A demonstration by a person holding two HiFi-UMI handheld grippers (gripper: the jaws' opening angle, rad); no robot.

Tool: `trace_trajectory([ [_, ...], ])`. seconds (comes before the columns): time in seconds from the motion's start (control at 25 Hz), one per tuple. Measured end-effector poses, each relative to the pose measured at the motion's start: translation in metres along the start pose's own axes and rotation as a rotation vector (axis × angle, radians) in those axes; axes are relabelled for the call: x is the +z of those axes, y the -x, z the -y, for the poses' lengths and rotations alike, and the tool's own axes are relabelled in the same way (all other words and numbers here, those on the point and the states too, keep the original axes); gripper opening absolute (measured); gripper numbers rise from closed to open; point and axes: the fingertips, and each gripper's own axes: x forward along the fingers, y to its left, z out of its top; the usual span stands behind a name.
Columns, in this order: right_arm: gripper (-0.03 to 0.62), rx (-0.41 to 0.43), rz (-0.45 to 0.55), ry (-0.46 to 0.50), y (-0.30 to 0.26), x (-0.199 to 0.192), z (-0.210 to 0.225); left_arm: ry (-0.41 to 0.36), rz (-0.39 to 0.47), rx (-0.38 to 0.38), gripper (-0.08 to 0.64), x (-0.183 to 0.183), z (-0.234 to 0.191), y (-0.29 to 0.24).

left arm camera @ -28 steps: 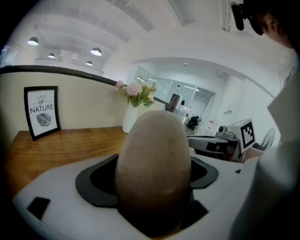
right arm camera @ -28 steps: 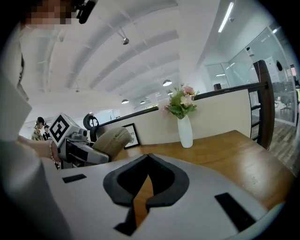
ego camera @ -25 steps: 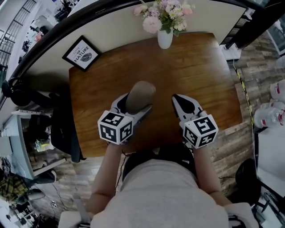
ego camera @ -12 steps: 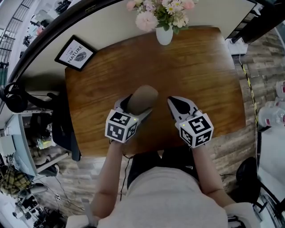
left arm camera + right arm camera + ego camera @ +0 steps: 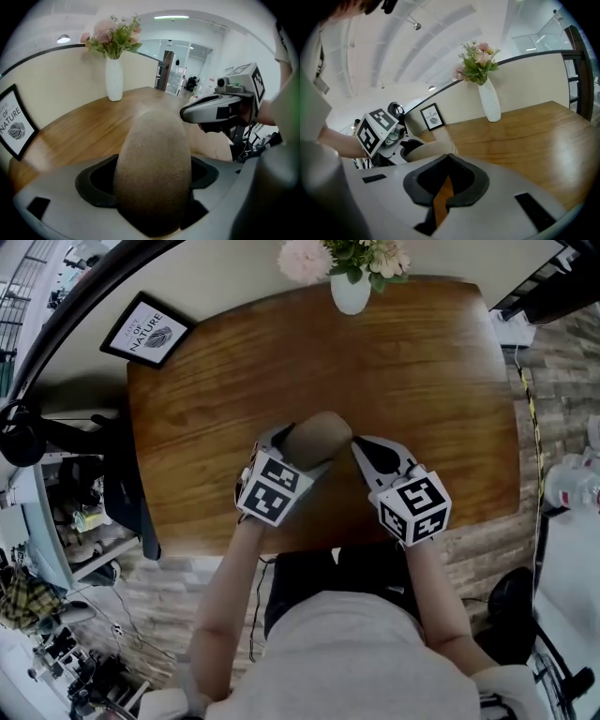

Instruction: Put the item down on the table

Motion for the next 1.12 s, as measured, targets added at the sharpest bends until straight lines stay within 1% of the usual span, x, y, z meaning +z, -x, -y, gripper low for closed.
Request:
trace_trajectory([
  [0.2, 0.009, 0.001, -0.029, 0.005, -0.001, -0.01, 0.013, -0.024, -0.042, 0.023, 0.431, -0.001, -0.001, -0.015],
  [0.36, 0.009, -0.007, -0.046, -0.005, 0.006, -0.02, 0.022, -0.035, -0.064, 0.023, 0.433, 0.0, -0.004, -0.022],
  [0.52, 0.009, -0.013, -0.051, -0.024, 0.015, -0.028, 0.024, -0.036, -0.092, 0.022, 0.434, -0.005, -0.004, -0.027],
  [0.76, 0.009, -0.023, -0.046, -0.022, 0.023, -0.031, 0.026, -0.065, -0.133, 0.029, 0.434, -0.011, -0.001, -0.035],
  [0.88, 0.009, -0.031, -0.044, -0.024, 0.027, -0.032, 0.027, -0.077, -0.131, 0.034, 0.434, -0.012, 0.0, -0.036],
  [0.96, 0.009, -0.035, -0.044, -0.022, 0.029, -0.033, 0.027, -0.104, -0.125, 0.03, 0.433, -0.011, 0.002, -0.037],
  [1.04, 0.009, -0.037, -0.045, -0.016, 0.03, -0.033, 0.026, -0.131, -0.118, 0.021, 0.418, -0.01, 0.004, -0.038],
  [1.12, 0.009, -0.038, -0.044, -0.011, 0.029, -0.032, 0.025, -0.135, -0.107, 0.026, 0.435, -0.009, 0.003, -0.038],
])
